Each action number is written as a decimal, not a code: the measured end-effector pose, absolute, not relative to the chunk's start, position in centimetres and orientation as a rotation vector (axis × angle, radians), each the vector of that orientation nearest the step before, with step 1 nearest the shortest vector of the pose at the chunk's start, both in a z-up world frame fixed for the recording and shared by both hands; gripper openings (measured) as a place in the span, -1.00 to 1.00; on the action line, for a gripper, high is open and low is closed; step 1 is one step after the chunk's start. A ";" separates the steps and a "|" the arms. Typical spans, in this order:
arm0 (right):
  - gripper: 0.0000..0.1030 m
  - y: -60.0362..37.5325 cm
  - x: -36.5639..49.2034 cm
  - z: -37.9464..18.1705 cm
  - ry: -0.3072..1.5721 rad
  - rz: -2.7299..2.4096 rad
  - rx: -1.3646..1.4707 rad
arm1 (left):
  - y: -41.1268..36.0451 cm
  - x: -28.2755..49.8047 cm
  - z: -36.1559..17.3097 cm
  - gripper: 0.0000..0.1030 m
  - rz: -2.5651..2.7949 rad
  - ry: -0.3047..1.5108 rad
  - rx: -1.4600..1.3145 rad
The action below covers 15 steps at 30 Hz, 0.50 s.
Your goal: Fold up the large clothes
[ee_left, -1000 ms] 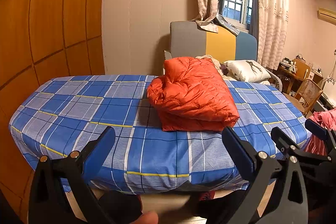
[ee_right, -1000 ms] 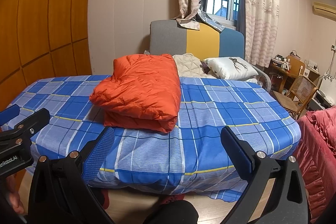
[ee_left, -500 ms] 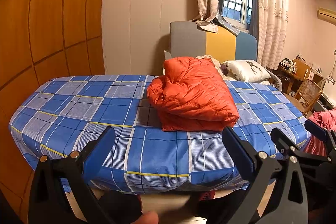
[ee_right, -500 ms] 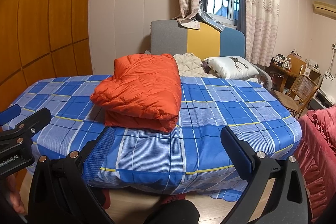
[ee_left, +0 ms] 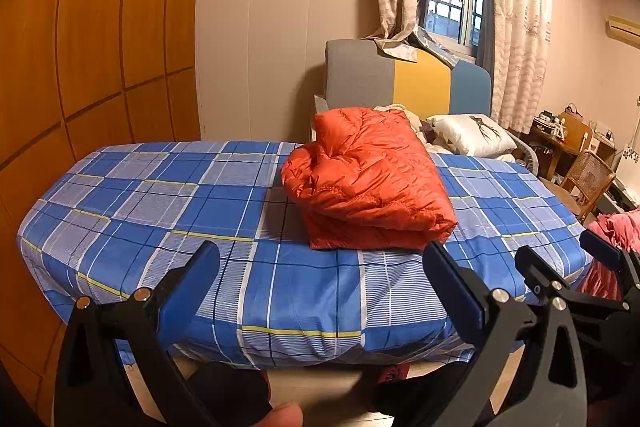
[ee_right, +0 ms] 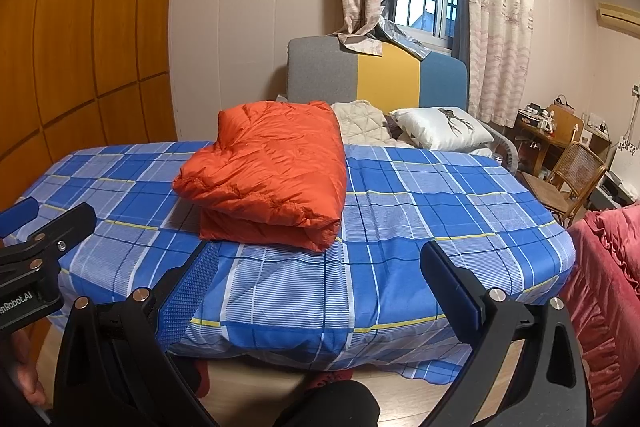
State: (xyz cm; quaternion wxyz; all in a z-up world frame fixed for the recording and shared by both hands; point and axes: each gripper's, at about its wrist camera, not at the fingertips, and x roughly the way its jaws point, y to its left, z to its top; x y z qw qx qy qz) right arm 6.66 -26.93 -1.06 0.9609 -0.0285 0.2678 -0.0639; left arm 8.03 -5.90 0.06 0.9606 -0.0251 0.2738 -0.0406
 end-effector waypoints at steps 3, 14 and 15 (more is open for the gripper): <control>0.94 -26.9 6.7 -1.0 0.541 -0.129 -0.062 | -5.9 8.1 0.0 0.96 -0.080 0.556 -0.050; 0.94 -27.1 6.6 -1.0 0.545 -0.124 -0.062 | -6.1 8.1 0.0 0.97 -0.085 0.556 -0.040; 0.94 -27.2 6.5 -1.0 0.544 -0.124 -0.063 | -6.1 8.1 0.0 0.97 -0.085 0.555 -0.041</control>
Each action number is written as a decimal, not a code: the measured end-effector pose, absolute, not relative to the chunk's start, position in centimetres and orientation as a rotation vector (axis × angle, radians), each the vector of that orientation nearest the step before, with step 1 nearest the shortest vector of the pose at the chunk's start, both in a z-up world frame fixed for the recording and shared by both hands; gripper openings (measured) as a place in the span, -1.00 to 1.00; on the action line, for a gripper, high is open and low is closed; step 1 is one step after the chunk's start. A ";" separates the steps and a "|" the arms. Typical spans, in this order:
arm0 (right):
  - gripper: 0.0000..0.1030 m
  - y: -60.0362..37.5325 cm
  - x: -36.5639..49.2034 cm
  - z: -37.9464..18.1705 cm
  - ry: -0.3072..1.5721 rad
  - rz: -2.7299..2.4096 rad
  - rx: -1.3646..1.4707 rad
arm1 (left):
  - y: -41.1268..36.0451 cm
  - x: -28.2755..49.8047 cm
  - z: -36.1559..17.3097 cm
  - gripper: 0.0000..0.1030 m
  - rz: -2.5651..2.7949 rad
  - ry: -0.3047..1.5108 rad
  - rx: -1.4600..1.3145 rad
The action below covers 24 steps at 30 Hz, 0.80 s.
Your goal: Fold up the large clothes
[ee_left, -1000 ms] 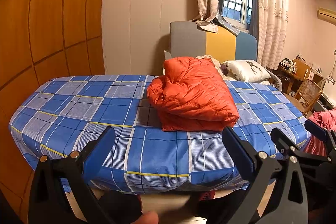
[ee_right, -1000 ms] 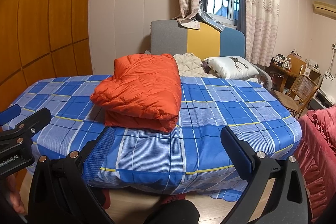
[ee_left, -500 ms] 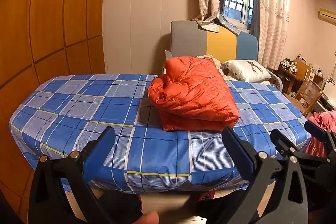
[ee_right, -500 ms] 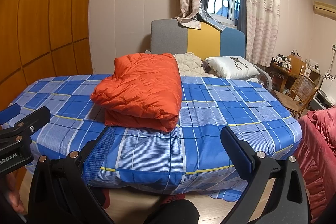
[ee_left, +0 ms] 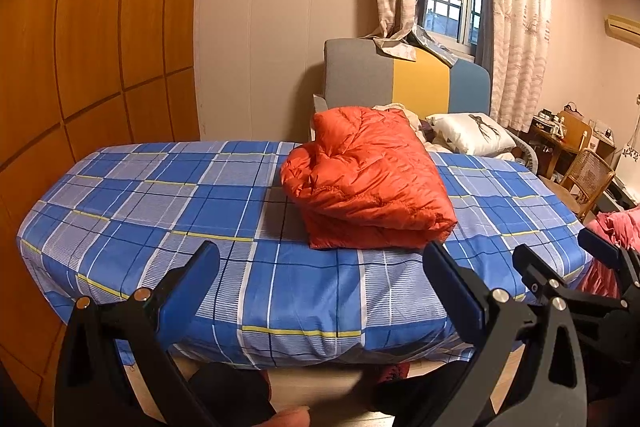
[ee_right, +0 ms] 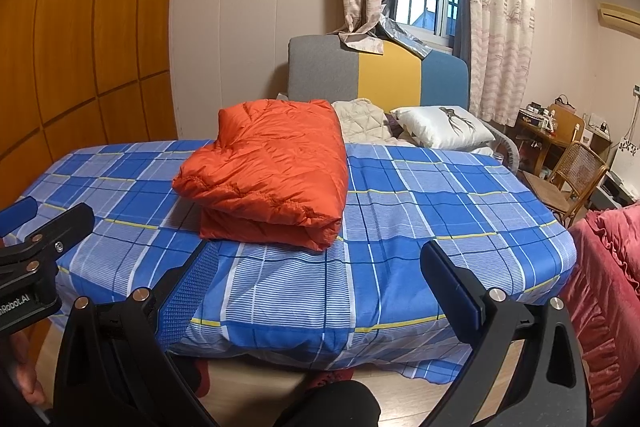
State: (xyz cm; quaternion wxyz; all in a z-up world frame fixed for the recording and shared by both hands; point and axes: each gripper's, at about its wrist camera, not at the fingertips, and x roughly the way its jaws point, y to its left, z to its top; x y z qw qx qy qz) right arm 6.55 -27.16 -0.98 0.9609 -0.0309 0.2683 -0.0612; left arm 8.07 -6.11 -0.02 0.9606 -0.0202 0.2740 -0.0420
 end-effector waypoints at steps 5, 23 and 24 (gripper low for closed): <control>0.94 -27.2 6.6 -1.0 0.545 -0.124 -0.062 | -6.1 8.2 0.1 0.97 -0.084 0.559 -0.044; 0.94 -28.2 6.6 -1.2 0.546 -0.131 -0.060 | -6.4 7.8 0.2 0.96 -0.105 0.550 -0.020; 0.94 -28.2 6.6 -1.2 0.545 -0.133 -0.059 | -6.3 7.8 0.2 0.96 -0.098 0.556 -0.034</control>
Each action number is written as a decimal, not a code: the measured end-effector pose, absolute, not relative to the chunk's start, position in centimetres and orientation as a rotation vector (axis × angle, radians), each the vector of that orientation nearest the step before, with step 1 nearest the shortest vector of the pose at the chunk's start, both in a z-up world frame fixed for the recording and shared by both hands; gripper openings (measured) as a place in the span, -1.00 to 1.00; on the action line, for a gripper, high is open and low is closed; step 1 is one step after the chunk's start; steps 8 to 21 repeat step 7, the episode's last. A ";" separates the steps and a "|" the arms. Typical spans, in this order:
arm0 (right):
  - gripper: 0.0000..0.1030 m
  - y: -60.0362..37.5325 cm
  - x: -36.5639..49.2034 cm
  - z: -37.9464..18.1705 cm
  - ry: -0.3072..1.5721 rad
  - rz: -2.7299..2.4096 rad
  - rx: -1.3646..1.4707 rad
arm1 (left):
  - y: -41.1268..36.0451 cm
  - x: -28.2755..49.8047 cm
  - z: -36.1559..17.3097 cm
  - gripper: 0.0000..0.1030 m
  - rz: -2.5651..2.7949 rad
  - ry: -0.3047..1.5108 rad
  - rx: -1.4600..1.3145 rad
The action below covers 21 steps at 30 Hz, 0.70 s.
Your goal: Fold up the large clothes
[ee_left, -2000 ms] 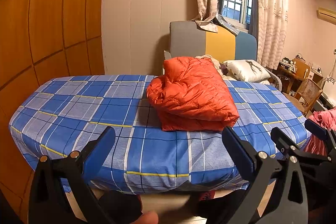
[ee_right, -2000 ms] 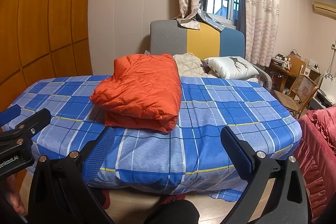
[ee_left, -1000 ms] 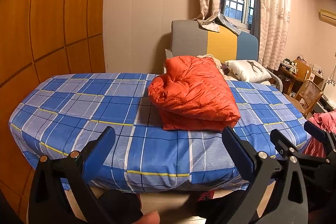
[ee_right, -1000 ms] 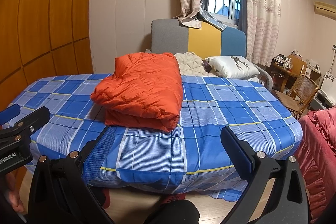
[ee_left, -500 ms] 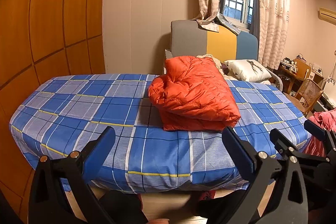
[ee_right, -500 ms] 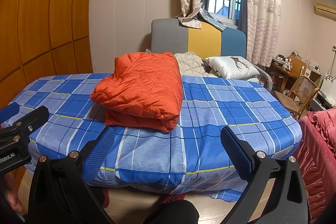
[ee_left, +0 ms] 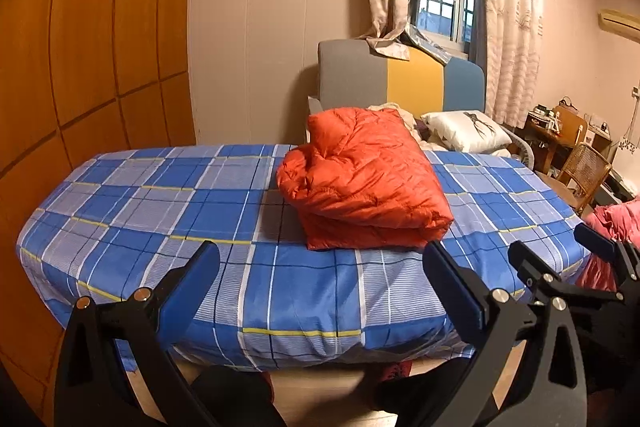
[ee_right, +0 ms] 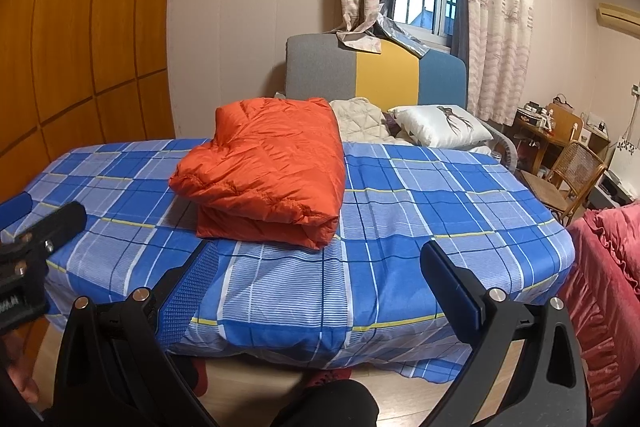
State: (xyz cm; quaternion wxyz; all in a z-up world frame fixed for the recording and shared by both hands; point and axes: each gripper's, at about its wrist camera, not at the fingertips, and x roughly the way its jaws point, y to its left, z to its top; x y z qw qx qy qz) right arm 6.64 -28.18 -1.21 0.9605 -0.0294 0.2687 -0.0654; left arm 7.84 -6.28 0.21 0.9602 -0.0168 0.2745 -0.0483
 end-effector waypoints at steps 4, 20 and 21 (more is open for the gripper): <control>0.94 -28.3 6.6 -1.2 0.545 -0.133 -0.057 | -6.3 8.2 0.1 0.96 -0.077 0.575 -0.030; 0.94 -28.4 6.6 -1.3 0.547 -0.130 -0.056 | -6.0 8.4 -0.1 0.96 -0.078 0.594 -0.049; 0.94 -28.4 6.6 -1.3 0.547 -0.130 -0.056 | -6.0 8.4 -0.1 0.96 -0.078 0.594 -0.049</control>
